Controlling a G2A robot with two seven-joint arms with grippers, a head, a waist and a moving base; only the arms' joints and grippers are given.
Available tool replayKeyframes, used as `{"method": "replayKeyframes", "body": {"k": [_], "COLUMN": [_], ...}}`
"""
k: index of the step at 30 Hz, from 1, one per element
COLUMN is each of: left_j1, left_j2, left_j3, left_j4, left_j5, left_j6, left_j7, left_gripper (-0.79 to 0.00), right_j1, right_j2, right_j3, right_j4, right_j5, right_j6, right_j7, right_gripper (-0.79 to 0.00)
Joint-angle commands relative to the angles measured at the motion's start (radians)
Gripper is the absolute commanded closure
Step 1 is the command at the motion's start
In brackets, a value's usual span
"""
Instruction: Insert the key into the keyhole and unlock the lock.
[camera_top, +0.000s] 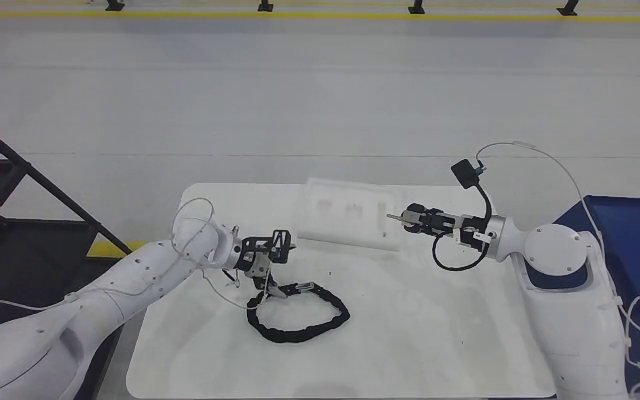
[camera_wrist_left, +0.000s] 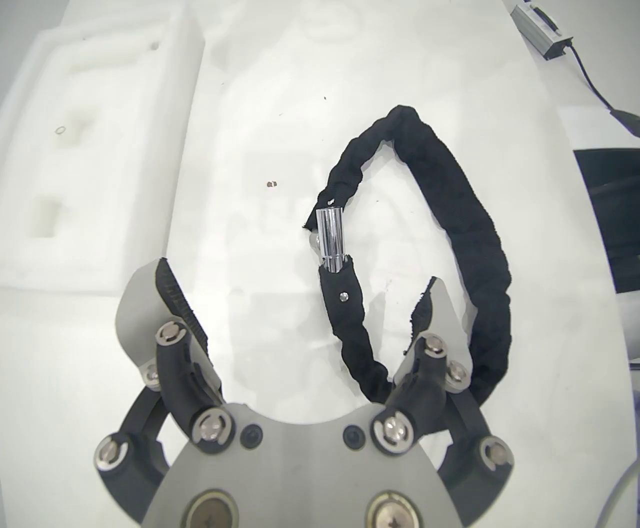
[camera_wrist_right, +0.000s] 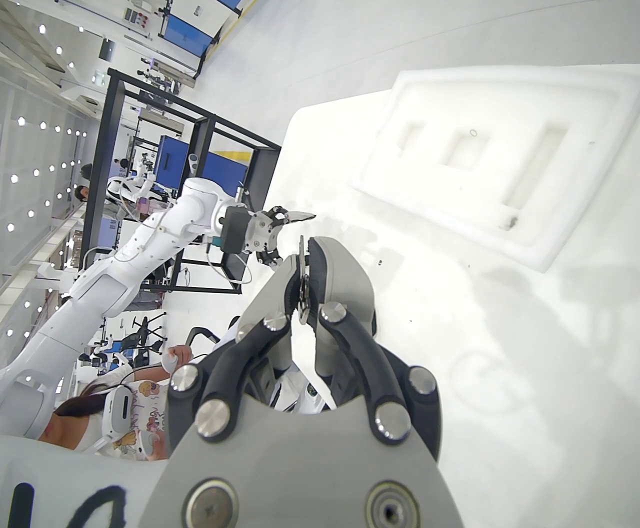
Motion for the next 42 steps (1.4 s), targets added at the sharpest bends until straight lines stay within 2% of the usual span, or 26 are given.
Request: {"method": "replayKeyframes", "body": {"k": [1,5,9,14,20,21,22,24,26,28,29,42], "left_j1": [0.005,0.019,0.039,0.057,0.072,0.073,0.074,0.076,0.078,0.080,0.081,0.057], "left_j2": [-0.026,-0.070,-0.099,-0.120,-0.131,-0.132,-0.134,-0.139,-0.143,-0.148,-0.150,-0.175], "left_j3": [0.000,0.000,0.000,-0.001,-0.008,-0.009,-0.011,-0.016,-0.019,-0.023,-0.025,-0.062], "left_j4": [0.045,0.110,0.157,0.188,0.189,0.190,0.191,0.192,0.193,0.197,0.200,0.200], "left_j5": [0.044,0.082,0.101,0.140,0.190,0.194,0.197,0.202,0.206,0.208,0.207,0.209], "left_j6": [0.002,-0.002,-0.002,0.021,0.062,0.062,0.062,0.060,0.054,0.047,0.043,-0.037], "left_j7": [0.041,0.093,0.137,0.179,0.187,0.186,0.184,0.180,0.177,0.171,0.167,0.120], "left_gripper": [-0.785,-0.785,-0.785,-0.785,-0.785,-0.680,-0.610,-0.336,-0.175,-0.083,0.000,0.000], "right_j1": [0.000,0.000,0.000,0.000,0.000,0.000,0.000,0.000,0.000,0.000,0.000,0.000], "right_j2": [0.000,0.000,0.000,0.000,0.000,0.000,0.000,0.000,0.000,0.000,0.000,0.000], "right_j3": [0.000,0.000,0.000,0.000,0.000,0.000,0.000,0.000,0.000,0.000,0.000,0.000], "right_j4": [0.000,0.000,0.000,0.000,0.000,0.000,0.000,0.000,0.000,0.000,0.000,0.000], "right_j5": [0.000,0.000,0.000,0.000,0.000,0.000,0.000,0.000,0.000,0.000,0.000,0.000], "right_j6": [0.000,0.000,0.000,0.000,0.000,0.000,0.000,0.000,0.000,0.000,0.000,0.000], "right_j7": [0.000,0.000,0.000,0.000,0.000,0.000,0.000,0.000,0.000,0.000,0.000,0.000], "right_gripper": [0.000,0.000,0.000,0.000,0.000,0.000,0.000,0.000,0.000,0.000,0.000,0.000]}}
